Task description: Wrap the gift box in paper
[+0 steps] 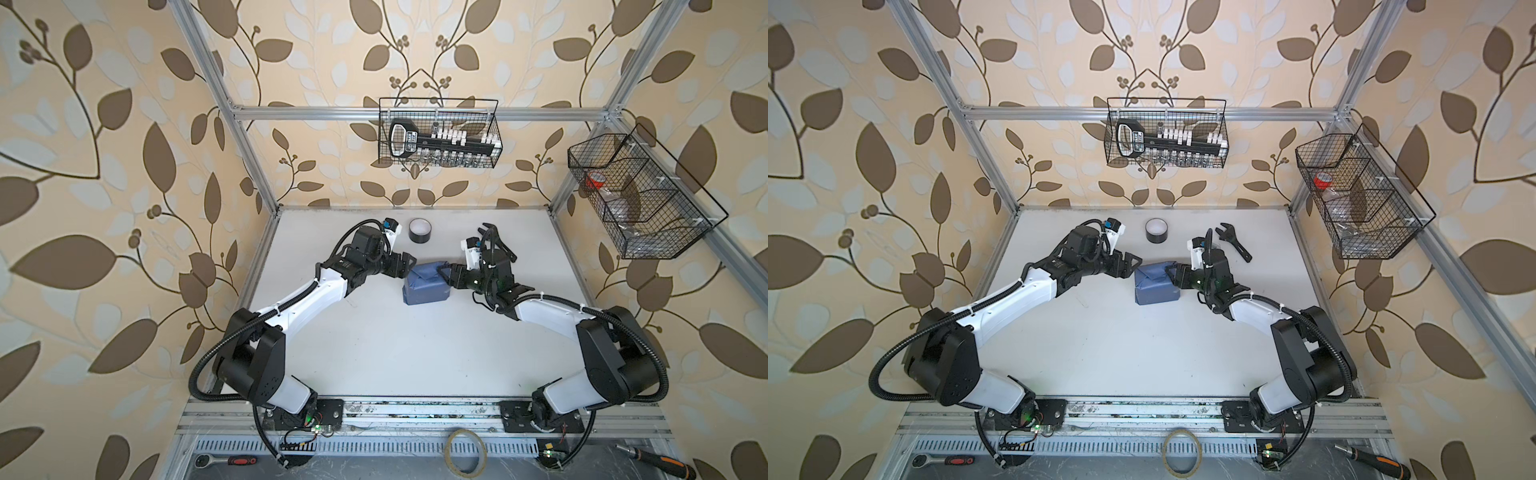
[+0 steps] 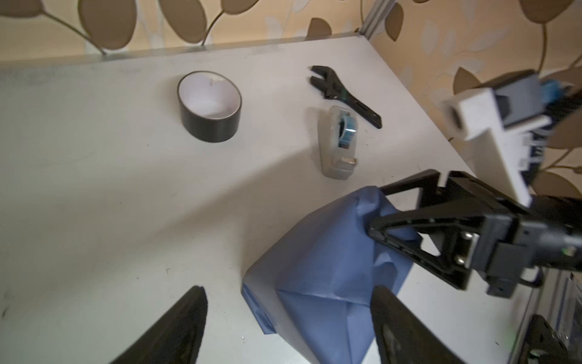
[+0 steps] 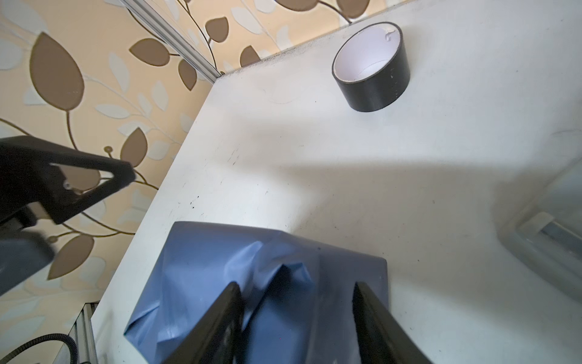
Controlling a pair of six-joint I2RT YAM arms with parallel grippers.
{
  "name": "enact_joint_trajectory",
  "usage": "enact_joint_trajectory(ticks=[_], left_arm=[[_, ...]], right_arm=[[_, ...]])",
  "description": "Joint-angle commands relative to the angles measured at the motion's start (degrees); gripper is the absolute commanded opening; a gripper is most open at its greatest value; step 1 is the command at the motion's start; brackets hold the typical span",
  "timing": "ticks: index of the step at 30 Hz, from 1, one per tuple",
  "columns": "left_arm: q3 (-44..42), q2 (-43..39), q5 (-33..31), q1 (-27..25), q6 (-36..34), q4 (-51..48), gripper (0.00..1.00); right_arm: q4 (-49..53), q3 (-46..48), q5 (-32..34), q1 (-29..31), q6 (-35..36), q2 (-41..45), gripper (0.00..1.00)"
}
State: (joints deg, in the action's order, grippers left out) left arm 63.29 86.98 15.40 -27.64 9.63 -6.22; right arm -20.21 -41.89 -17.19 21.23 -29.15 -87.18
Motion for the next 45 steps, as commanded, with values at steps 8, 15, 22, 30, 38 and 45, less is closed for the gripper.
enact_joint_trajectory(ticks=[8,15,22,30,38,45], left_arm=[[4.9,11.3,6.7,-0.3,9.1,1.7,0.85],[-2.6,13.3,6.5,-0.3,11.5,6.1,0.84],[-5.7,11.6,5.9,-0.3,12.4,7.7,0.84],[-5.9,8.2,5.6,-0.4,13.9,7.8,0.85],[-9.9,3.8,10.6,-1.9,19.7,14.4,0.92],[-10.3,7.0,11.4,-2.7,19.8,13.8,0.92]], right_arm=[[5.9,2.5,0.2,-0.1,1.3,-1.1,0.57],[6.7,0.9,-1.6,-1.1,0.6,1.1,0.60],[7.6,-2.8,-3.9,-0.4,-2.4,3.5,0.70],[5.4,3.3,-2.5,1.1,-2.8,1.9,0.73],[1.8,8.9,-1.9,1.1,-3.2,0.9,0.72],[0.7,8.8,-2.8,1.0,-3.5,-0.2,0.71]])
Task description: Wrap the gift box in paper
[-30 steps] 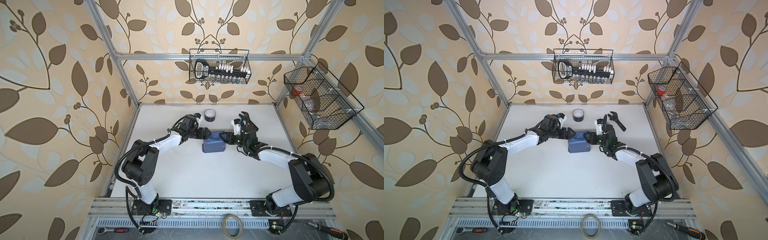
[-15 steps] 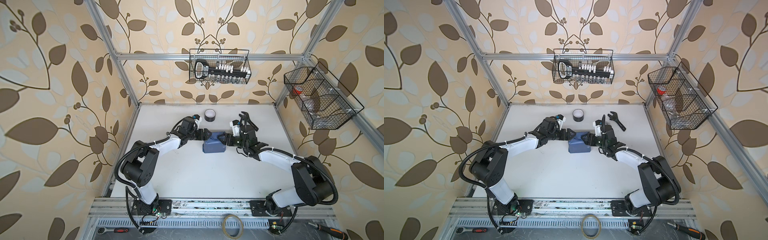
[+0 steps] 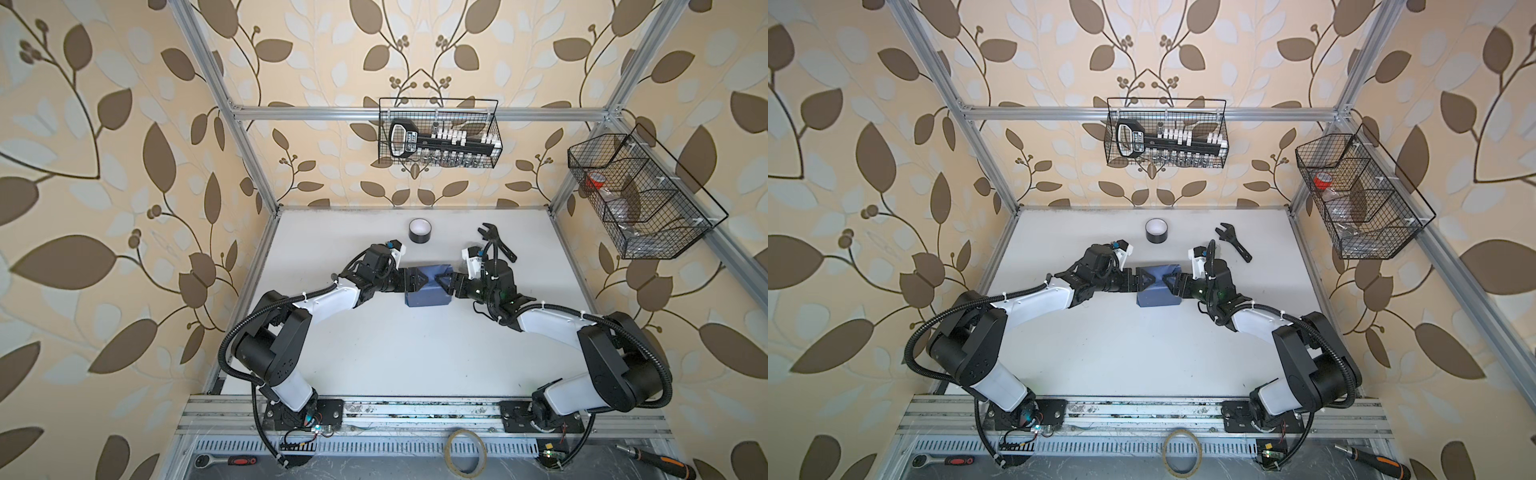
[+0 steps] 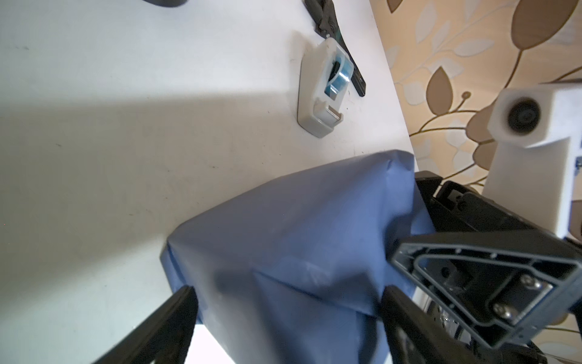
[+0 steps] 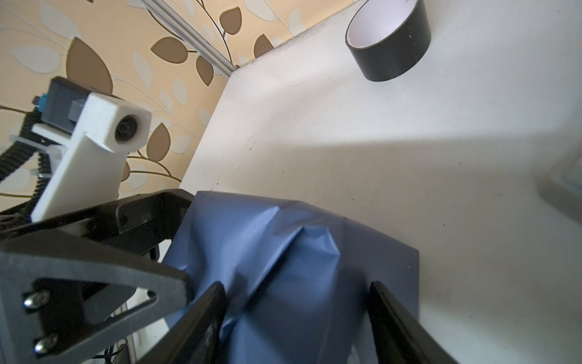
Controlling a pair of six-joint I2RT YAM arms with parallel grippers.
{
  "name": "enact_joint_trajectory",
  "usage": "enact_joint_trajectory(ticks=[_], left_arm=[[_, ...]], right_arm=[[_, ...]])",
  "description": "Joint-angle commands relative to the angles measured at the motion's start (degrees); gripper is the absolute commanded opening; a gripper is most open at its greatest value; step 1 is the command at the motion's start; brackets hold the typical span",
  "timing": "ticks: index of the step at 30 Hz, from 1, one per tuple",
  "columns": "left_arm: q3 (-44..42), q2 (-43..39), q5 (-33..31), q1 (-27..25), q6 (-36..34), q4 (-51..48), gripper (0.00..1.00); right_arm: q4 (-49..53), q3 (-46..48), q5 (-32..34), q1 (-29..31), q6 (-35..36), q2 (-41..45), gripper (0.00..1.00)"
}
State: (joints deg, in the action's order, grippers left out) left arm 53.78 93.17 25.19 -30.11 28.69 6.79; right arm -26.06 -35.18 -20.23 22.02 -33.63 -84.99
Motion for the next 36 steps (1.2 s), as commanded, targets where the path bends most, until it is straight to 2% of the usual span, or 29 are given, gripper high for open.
enact_joint_trajectory(ticks=[1,13,19,28,36], left_arm=[[-1.0,1.0,1.6,-0.3,0.8,0.6,0.92],[-1.7,2.4,3.7,1.4,4.3,1.8,0.91],[-0.2,3.4,6.6,2.7,9.2,5.4,0.92],[-3.3,6.2,6.6,3.4,11.9,8.3,0.87],[-4.7,8.5,6.7,3.4,11.1,7.9,0.82]], right_arm=[[6.9,1.7,0.3,0.2,1.1,-2.2,0.71],[8.0,0.4,0.4,0.1,1.8,-2.6,0.70],[8.0,0.4,0.4,0.1,1.8,-2.9,0.69],[8.6,-0.7,-0.1,-0.2,2.1,-2.8,0.69],[15.1,-11.3,-2.3,-1.5,2.5,-1.0,0.72]])
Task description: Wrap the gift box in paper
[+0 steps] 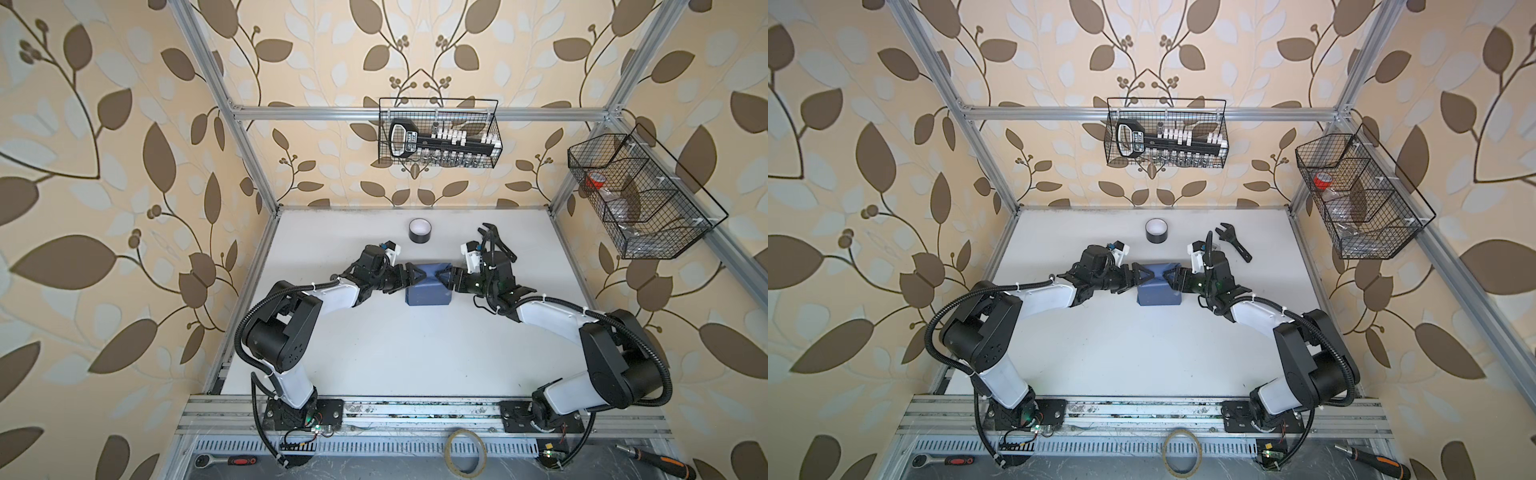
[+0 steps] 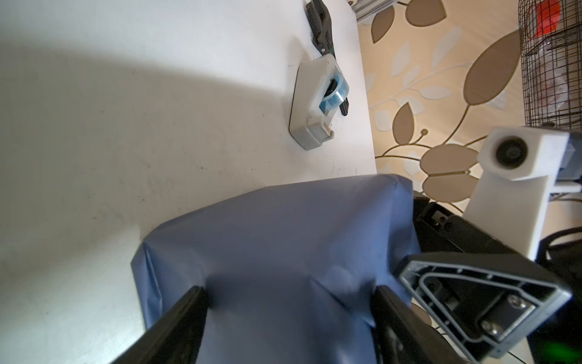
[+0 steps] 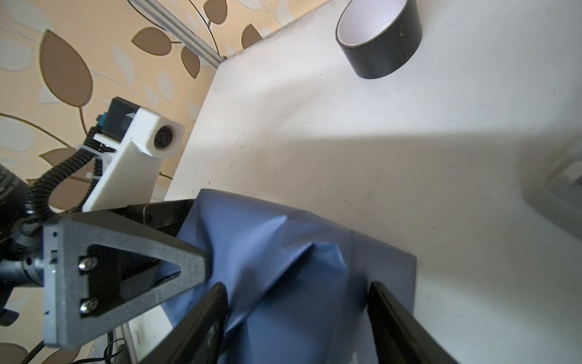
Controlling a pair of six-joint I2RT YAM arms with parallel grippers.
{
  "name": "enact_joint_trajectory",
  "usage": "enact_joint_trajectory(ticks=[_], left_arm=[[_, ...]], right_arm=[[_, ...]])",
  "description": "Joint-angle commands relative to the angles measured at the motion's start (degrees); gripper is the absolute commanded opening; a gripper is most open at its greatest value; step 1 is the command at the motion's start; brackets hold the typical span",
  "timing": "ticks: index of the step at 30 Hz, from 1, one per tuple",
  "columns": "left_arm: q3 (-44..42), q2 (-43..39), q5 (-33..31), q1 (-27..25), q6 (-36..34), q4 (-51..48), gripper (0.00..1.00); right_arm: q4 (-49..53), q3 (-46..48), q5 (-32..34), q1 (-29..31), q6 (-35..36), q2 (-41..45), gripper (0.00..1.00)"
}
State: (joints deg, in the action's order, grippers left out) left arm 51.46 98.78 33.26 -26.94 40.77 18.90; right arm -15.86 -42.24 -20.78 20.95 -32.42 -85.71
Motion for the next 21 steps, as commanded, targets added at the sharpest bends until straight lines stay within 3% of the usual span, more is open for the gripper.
enact_joint_trajectory(ticks=[1,11,17,21], left_arm=[[-2.5,3.0,-1.4,0.2,-1.1,-4.3,0.82],[-2.6,3.1,-1.2,0.2,-2.0,-5.7,0.81],[-2.4,2.8,-1.1,0.3,-1.9,-6.3,0.81],[-2.1,2.9,-1.0,0.2,-1.8,-6.5,0.81]], right_arm=[[5.6,-5.5,-2.4,-0.8,1.3,0.1,0.73],[6.7,-4.7,-5.9,-11.4,-3.2,3.0,0.72],[6.3,-5.7,-6.7,-18.6,-5.9,-2.7,0.67],[4.7,-7.5,-5.9,-20.0,-7.7,-7.7,0.61]])
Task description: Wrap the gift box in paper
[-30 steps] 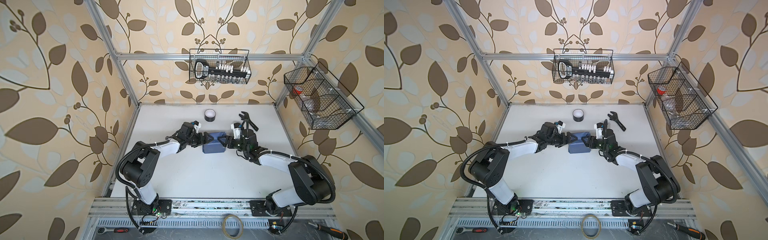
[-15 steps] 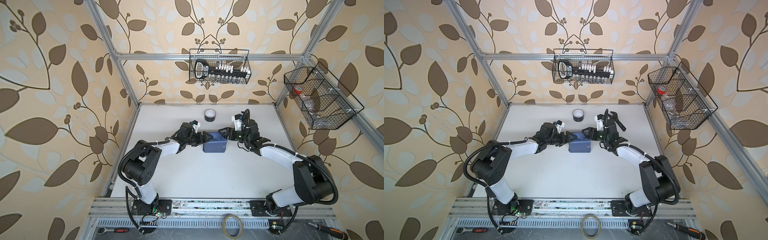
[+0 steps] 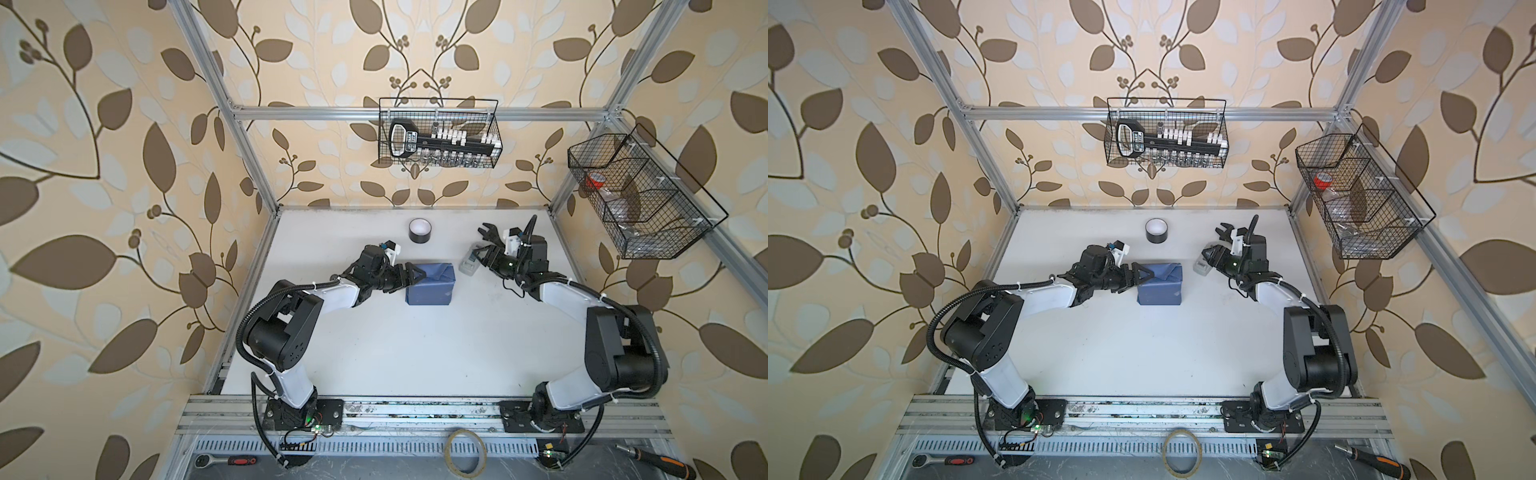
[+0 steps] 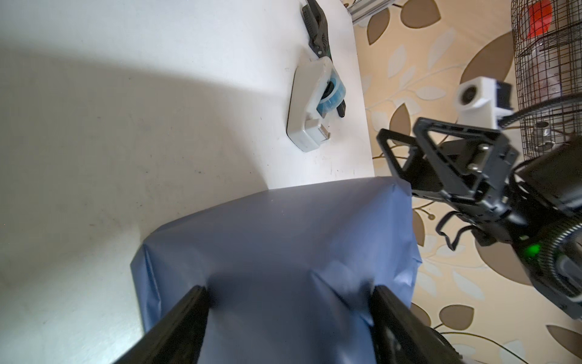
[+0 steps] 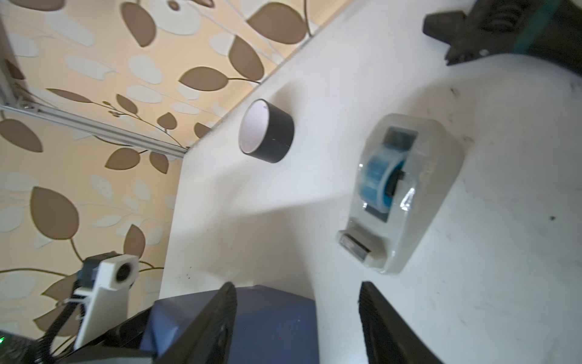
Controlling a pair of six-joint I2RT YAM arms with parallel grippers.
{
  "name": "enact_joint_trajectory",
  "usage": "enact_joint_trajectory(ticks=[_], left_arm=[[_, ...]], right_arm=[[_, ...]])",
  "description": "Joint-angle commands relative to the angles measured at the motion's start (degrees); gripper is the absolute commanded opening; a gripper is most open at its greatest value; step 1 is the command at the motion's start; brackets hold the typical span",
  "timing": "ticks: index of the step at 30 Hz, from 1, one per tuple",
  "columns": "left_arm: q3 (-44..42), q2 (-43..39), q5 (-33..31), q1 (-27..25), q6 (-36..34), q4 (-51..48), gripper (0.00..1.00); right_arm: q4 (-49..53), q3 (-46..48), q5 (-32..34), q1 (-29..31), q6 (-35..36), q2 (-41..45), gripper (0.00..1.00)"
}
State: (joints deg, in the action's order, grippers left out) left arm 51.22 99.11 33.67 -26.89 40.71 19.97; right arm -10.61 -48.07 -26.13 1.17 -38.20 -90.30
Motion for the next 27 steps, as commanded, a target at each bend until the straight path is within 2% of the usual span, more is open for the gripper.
enact_joint_trajectory(ticks=[1,12,27], left_arm=[[-1.8,2.6,-1.3,0.2,-1.7,-7.7,0.81],[-1.4,3.0,-1.1,0.2,-1.9,-7.9,0.81],[-1.2,3.0,-0.8,0.1,-2.0,-8.1,0.80]], right_arm=[[-0.8,-2.2,-0.4,-0.2,-2.0,-4.2,0.59],[-3.4,-7.0,-0.7,-0.3,-2.8,-14.3,0.46],[-5.7,-6.5,-2.0,-0.1,-5.5,-18.8,0.38]])
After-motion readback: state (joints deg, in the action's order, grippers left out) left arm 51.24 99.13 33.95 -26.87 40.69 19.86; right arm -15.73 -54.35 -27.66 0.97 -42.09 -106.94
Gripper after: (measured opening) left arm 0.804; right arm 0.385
